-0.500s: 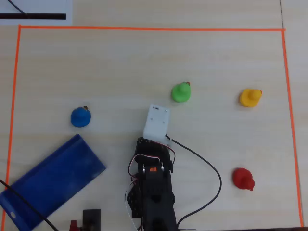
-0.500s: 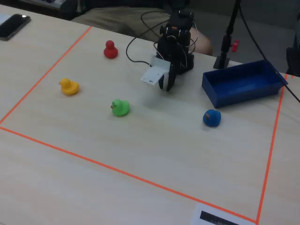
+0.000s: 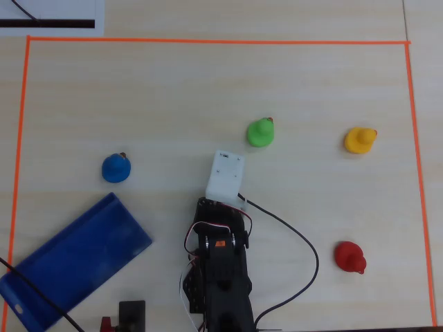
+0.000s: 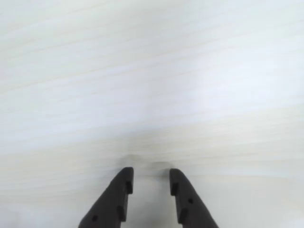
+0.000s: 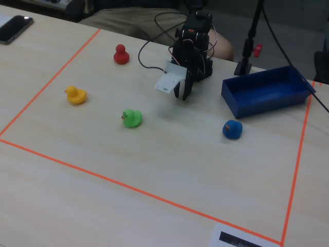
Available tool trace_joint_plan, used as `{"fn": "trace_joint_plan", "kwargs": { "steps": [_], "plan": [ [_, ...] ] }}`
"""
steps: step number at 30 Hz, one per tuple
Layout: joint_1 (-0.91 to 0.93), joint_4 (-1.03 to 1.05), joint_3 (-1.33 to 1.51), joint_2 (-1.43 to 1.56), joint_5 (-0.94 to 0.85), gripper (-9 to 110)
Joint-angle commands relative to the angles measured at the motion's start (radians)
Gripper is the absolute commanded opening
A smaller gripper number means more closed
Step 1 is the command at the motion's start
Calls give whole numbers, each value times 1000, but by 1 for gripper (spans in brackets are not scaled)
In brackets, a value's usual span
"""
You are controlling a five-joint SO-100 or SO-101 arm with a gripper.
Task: Grasp green duck and put it into box.
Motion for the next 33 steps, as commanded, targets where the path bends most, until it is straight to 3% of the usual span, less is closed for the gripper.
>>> {"fn": "trace_joint_plan", "kwargs": {
  "steps": [1,31,33],
  "plan": [
    [8,15,-5,-15,12,8],
    [8,18,-5,-15,11,8],
    [8,18,-5,-15,6,1]
  ]
}}
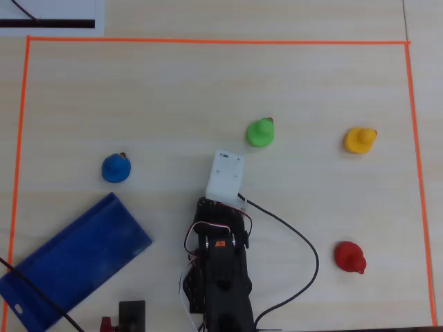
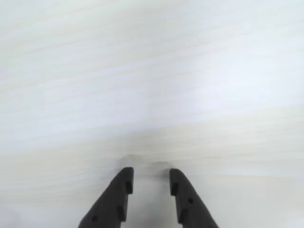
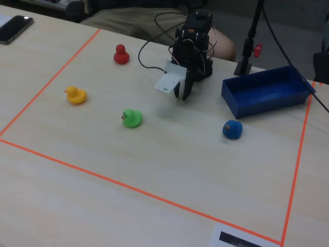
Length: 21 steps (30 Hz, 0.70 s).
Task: Grasp green duck and put it into box.
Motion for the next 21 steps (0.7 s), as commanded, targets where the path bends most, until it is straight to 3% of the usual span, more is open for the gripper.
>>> {"fn": "trace_joint_plan", "kwargs": {
  "steps": [1,9,13,21],
  "plan": [
    [8,18,-5,-15,6,0],
    [92,-15,-77,-86,-84,6],
    [224,-98,-370,-341,-84,24],
    [459,-193,-943,-735,-150,37]
  ]
}}
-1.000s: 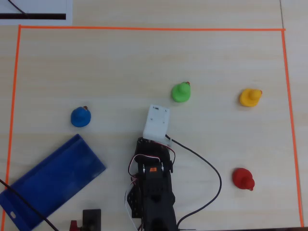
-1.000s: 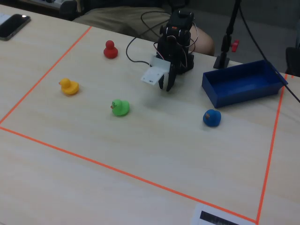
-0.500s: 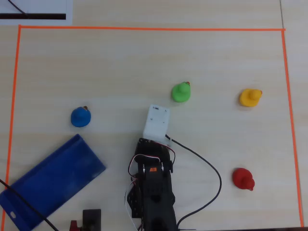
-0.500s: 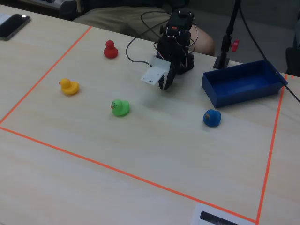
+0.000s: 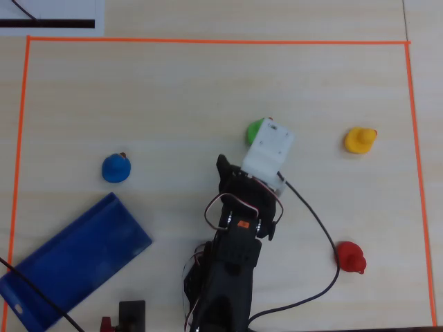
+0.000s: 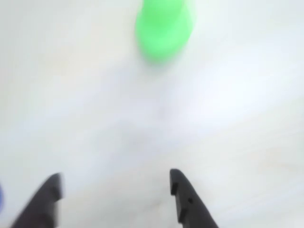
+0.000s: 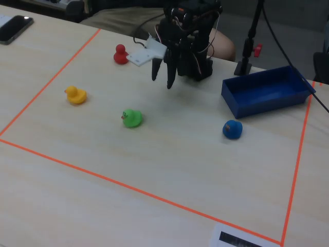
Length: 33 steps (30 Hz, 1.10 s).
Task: Grasp green duck and put it into box.
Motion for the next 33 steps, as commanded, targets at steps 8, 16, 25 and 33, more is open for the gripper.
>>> {"fn": "trace_joint_plan", "kwargs": {
  "steps": [8,16,25,33],
  "plan": [
    [265,-282,-457,-321,-141,39],
    [232,-615,-276,-466,-118,41],
    [141,-818,-146,-650,-74,40],
    [129,-945,-132,-810,-64,40]
  ]
}}
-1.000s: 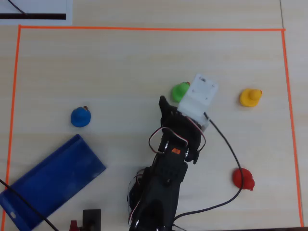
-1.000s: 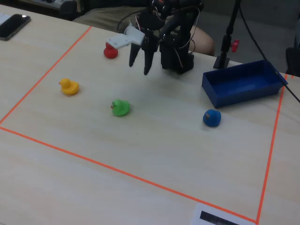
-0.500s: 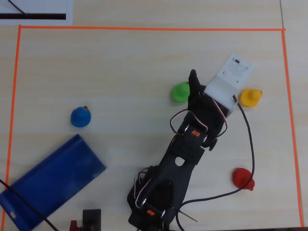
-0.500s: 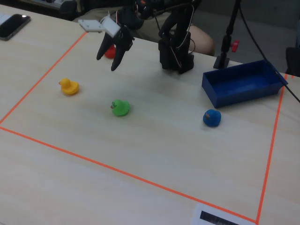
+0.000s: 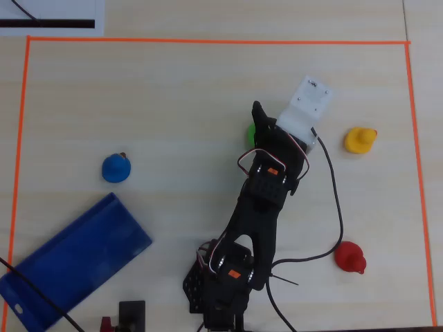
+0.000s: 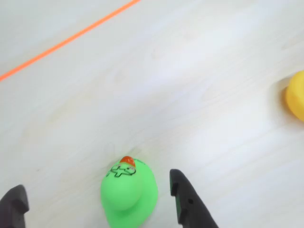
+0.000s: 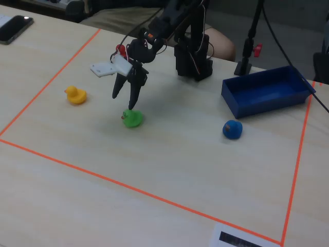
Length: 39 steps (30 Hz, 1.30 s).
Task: Grasp green duck and put it into box.
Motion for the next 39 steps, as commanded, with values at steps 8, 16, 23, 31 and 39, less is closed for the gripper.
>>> {"fn": "trace_joint_plan", "kwargs": {
  "steps": [8,16,23,31,39],
  "plan": [
    [11,-166,37,-123,-5,40],
    [-5,-268,153,-163,-12,40],
    [-18,-288,161,-193,8,40],
    [-35,-285,138,-244,25,39],
    [-49,-296,106,-284,74,0]
  ]
}}
